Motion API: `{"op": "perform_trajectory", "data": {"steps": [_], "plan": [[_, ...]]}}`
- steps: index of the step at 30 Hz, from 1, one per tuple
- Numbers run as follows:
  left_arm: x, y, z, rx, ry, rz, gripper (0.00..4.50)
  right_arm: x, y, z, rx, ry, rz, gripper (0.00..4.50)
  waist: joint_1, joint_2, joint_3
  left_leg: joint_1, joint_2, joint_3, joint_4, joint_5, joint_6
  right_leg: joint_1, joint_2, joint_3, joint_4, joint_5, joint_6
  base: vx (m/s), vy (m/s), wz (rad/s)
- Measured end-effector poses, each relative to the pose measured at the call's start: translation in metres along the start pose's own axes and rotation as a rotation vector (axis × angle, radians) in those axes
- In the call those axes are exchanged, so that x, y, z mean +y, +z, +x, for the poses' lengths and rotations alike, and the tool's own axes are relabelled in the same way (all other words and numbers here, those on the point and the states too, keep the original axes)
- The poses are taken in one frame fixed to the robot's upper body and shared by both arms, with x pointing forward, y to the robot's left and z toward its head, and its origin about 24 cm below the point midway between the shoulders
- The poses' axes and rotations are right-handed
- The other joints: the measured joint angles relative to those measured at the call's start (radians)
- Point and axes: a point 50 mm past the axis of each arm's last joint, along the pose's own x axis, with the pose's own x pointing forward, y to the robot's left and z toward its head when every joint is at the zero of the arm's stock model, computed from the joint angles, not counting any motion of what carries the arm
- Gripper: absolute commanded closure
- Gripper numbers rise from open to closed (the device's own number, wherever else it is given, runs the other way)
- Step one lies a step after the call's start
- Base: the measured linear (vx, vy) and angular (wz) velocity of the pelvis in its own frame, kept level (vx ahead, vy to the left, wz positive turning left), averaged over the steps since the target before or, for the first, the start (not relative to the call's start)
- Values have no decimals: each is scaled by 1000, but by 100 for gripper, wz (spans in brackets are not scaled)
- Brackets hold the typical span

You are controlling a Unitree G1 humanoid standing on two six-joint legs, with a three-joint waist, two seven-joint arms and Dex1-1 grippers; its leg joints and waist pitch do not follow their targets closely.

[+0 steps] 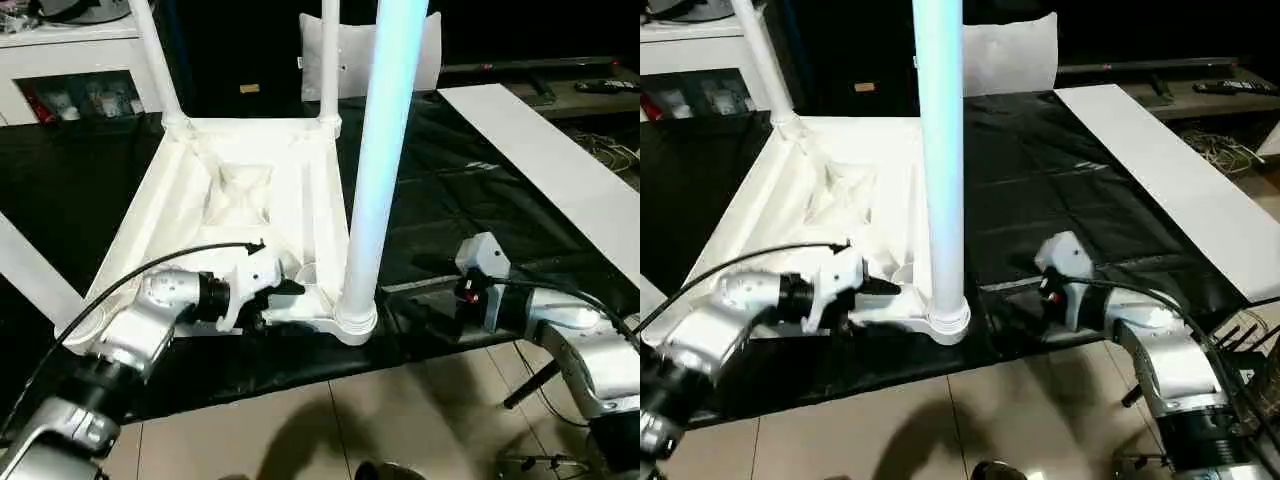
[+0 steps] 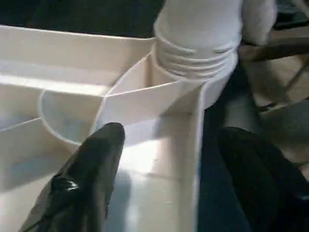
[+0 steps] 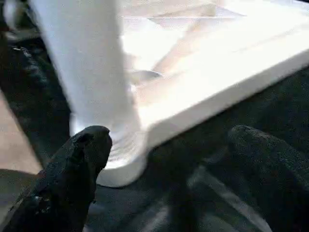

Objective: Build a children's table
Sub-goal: Rotate table base, then rotate leg to tighten

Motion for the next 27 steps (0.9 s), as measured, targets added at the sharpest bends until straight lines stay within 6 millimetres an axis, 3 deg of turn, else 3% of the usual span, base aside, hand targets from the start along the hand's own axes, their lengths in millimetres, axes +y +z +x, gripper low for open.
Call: {"op": "perform_trajectory", "data": {"steps": [11,27], "plan": [[4,-5,2,-15,-78,-77,234,7,1,-3,18,95,60,0,18,-1,-1,-1,0,0,0,0,0,0,0,0,0,0,0,0,0,0],[10,-6,-1,28,-102,-42,344,9,5,-1,12,117,53,0,18,-2,-1,0,0,0,0,0,-1,0,0,-1,0,0,0,0,0,0]]}}
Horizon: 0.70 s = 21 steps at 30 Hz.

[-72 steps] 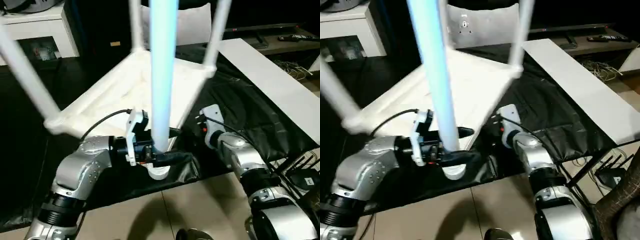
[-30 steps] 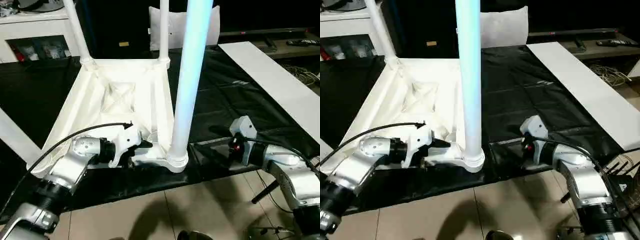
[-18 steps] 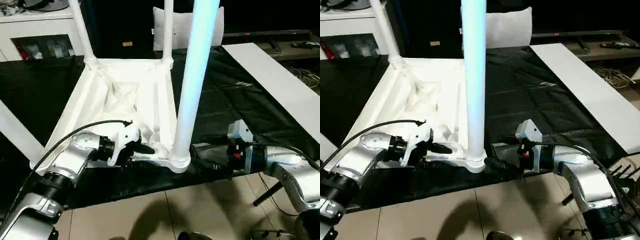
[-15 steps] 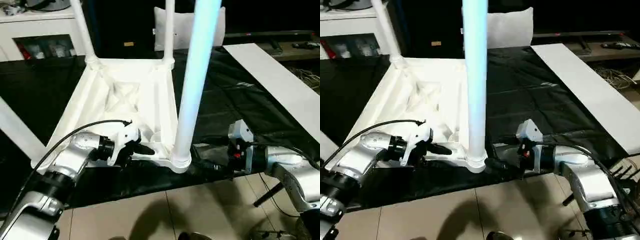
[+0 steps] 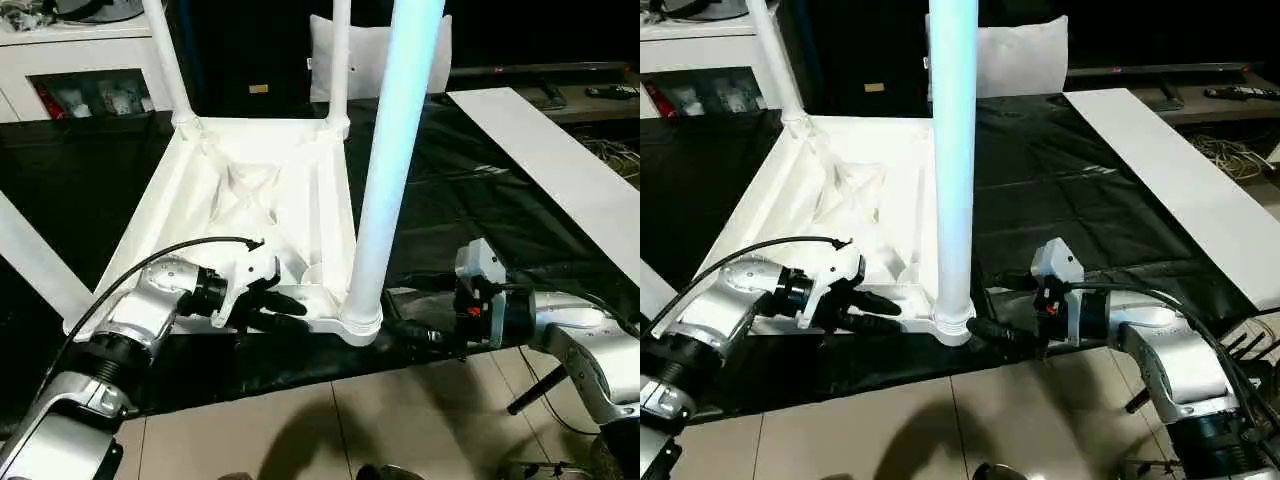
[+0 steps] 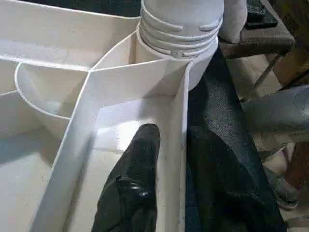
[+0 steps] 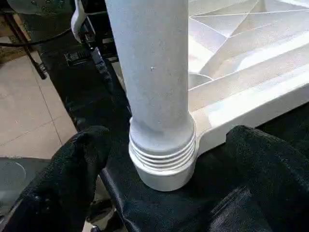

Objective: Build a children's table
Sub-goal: Rotate leg to tighten

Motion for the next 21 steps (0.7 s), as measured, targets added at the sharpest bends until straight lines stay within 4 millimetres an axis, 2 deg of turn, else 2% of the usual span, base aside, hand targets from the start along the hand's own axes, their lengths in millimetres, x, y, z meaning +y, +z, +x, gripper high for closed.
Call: {"op": "perform_trajectory", "data": {"steps": [5,9,10,18,21], "plan": [[0,0,0,9,-8,16,402,-1,5,5,4,21,-19,0,0,0,0,0,0,0,0,0,-1,0,0,0,0,0,0,0,0,0],[-1,0,0,20,-30,29,424,-3,9,11,15,51,-57,0,0,-2,-1,0,0,0,0,0,-1,0,0,-1,0,0,0,0,0,0],[-1,0,0,29,-35,40,444,-4,8,14,10,71,-53,0,0,-3,-2,0,0,0,0,0,0,0,0,-1,0,0,0,0,0,0],[-5,4,0,75,-102,107,450,-9,10,25,23,200,-37,81,3,-7,-5,0,2,0,-3,0,1,0,0,0,1,0,0,0,0,0],[-5,6,3,71,-115,125,450,-10,8,29,53,256,-34,106,16,-8,-5,0,2,0,-3,0,1,0,-1,0,1,0,0,0,0,0]]}}
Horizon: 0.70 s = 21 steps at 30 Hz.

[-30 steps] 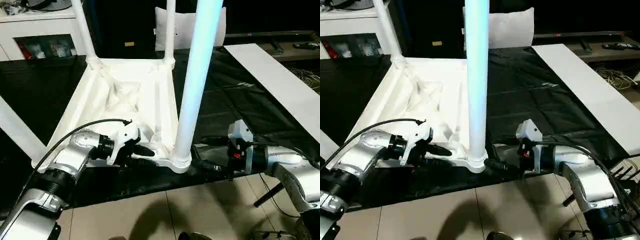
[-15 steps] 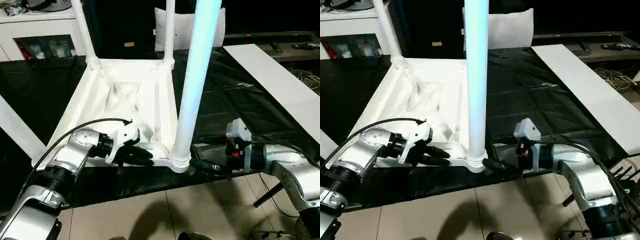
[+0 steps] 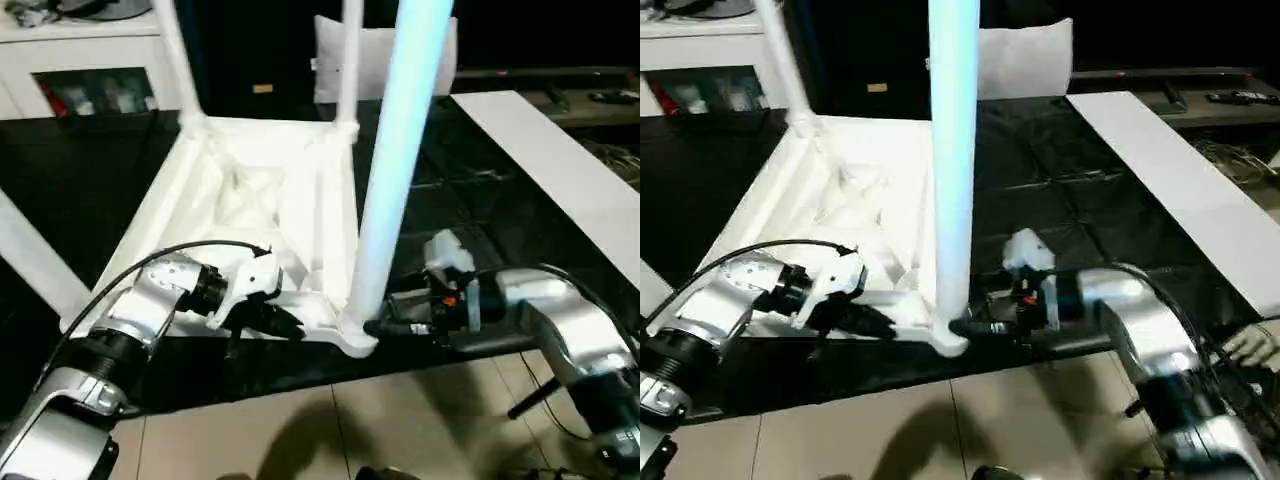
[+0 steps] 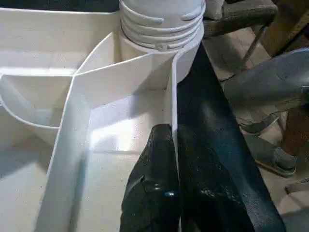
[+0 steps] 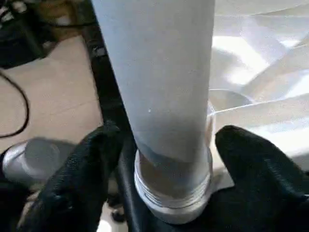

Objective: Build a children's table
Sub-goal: Rotate leg to tighten

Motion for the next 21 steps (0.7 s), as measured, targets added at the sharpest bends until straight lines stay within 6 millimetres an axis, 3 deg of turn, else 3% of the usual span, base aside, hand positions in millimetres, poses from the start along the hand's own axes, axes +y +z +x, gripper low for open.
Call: {"op": "perform_trajectory", "data": {"steps": [3,12,13,18,21], "plan": [[1,2,3,0,0,16,450,0,-3,1,-3,13,16,139,14,0,0,0,0,1,0,0,0,0,-1,1,0,0,0,0,0,0],[2,2,3,3,-1,10,450,-6,7,11,-55,51,24,201,15,-1,0,1,0,1,0,0,-1,0,-1,1,2,0,0,0,0,0],[2,2,3,0,-1,5,450,-6,6,11,-63,51,37,225,15,-1,0,1,0,1,0,0,-1,0,-1,1,2,0,0,0,0,0],[3,2,7,-26,17,-56,450,-1,4,12,-94,-9,73,240,22,0,-1,1,0,1,0,0,-1,0,-1,1,2,0,0,0,0,0],[7,2,11,-36,92,-107,450,-4,2,17,-112,-138,80,241,15,0,-1,5,-1,1,0,1,-7,3,-1,2,2,1,-1,0,0,0]]}}
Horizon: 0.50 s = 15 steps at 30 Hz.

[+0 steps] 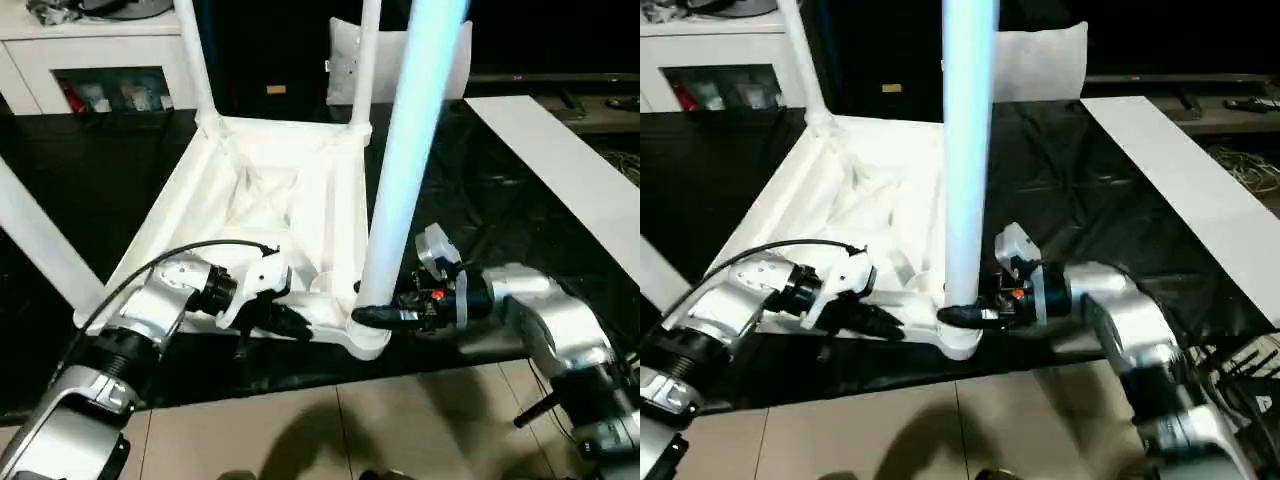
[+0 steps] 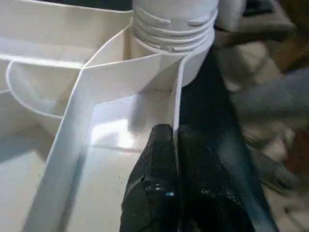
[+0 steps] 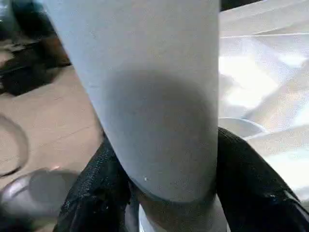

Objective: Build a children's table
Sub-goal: Rotate leg to tighten

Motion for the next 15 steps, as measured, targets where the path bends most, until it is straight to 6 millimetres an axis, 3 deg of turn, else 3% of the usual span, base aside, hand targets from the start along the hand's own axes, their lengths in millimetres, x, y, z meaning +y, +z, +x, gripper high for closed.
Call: {"op": "perform_trajectory", "data": {"steps": [3,5,8,10,12,13,14,15], "plan": [[6,4,9,-21,130,-60,450,-11,1,7,-38,-231,26,246,-26,0,0,3,0,1,1,4,-2,2,0,-5,-4,0,0,-17,3,-3],[10,8,19,-37,212,-109,450,-20,2,11,-55,-384,48,249,-47,4,-1,2,2,-2,1,5,-2,6,0,-17,-18,0,1,-25,4,-4],[12,16,34,-51,311,-160,450,-28,3,20,-81,-577,90,250,-72,15,0,3,15,-9,2,5,-2,23,-1,-50,-48,1,1,0,0,0],[14,19,43,-56,385,-181,450,-34,6,30,-107,-704,142,250,-91,29,3,4,31,-15,1,4,-2,39,-3,-79,-73,1,1,0,0,0],[15,23,50,-61,436,-184,450,-37,7,33,-123,-777,173,250,-100,33,6,8,32,-18,1,4,-1,45,-11,-88,-72,1,1,0,0,0],[16,24,53,-65,454,-188,450,-39,8,33,-126,-796,168,250,-103,35,7,15,30,-16,1,3,0,47,-14,-88,-68,1,1,0,0,0],[16,26,55,-69,463,-188,450,-40,8,32,-129,-804,165,197,-108,35,8,18,24,-9,0,2,0,48,-16,-90,-68,1,2,51,18,13],[16,26,56,-70,465,-188,450,-40,8,32,-131,-806,163,183,-108,36,8,19,23,-9,0,2,1,48,-17,-92,-68,1,2,56,24,3]]}}
